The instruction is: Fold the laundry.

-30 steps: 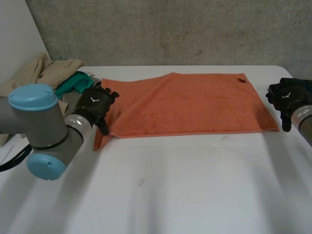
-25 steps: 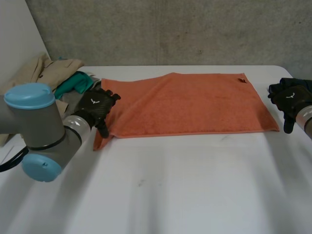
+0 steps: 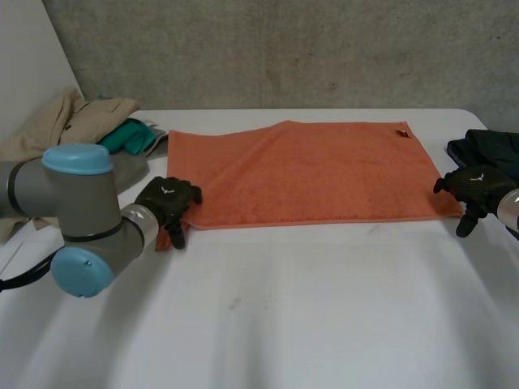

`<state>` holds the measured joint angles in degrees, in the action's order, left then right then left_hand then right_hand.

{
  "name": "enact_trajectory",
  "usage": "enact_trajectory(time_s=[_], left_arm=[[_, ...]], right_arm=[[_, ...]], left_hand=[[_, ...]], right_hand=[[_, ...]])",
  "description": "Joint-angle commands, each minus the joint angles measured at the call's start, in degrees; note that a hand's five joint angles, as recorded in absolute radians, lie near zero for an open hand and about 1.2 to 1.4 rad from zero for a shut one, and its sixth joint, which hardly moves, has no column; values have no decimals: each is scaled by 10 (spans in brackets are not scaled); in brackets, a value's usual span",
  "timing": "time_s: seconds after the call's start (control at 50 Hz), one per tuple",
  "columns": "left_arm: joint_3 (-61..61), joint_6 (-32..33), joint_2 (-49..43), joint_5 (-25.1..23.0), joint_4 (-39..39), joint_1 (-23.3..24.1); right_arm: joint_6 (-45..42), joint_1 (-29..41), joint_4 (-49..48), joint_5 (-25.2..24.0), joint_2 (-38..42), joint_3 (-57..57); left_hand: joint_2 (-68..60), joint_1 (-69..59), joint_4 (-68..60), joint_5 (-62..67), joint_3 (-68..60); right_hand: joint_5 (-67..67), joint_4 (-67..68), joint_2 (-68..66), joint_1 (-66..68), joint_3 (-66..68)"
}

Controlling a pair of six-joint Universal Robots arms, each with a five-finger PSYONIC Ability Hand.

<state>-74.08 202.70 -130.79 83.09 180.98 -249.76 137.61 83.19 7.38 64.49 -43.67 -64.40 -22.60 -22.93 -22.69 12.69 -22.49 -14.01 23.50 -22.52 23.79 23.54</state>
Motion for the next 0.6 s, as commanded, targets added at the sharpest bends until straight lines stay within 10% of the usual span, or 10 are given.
enact_trajectory(time_s=[0.02, 0.28, 0.6], left_arm=[[27, 7, -18, 23, 12, 2], [54, 81, -51, 31, 48, 2], [86, 94, -46, 43, 44, 8]], right_arm=[[0, 7, -52, -2, 24, 9], [7, 24, -118, 10, 68, 52], [23, 31, -113, 28, 66, 87]], left_hand=[[-98, -95, -97, 97, -99], [-103, -100, -102, 102, -104], [-574, -571, -573, 573, -575]], right_hand=[[-104, 109, -119, 106, 108], [-144, 149, -159, 146, 149], [-560, 565, -575, 562, 565]])
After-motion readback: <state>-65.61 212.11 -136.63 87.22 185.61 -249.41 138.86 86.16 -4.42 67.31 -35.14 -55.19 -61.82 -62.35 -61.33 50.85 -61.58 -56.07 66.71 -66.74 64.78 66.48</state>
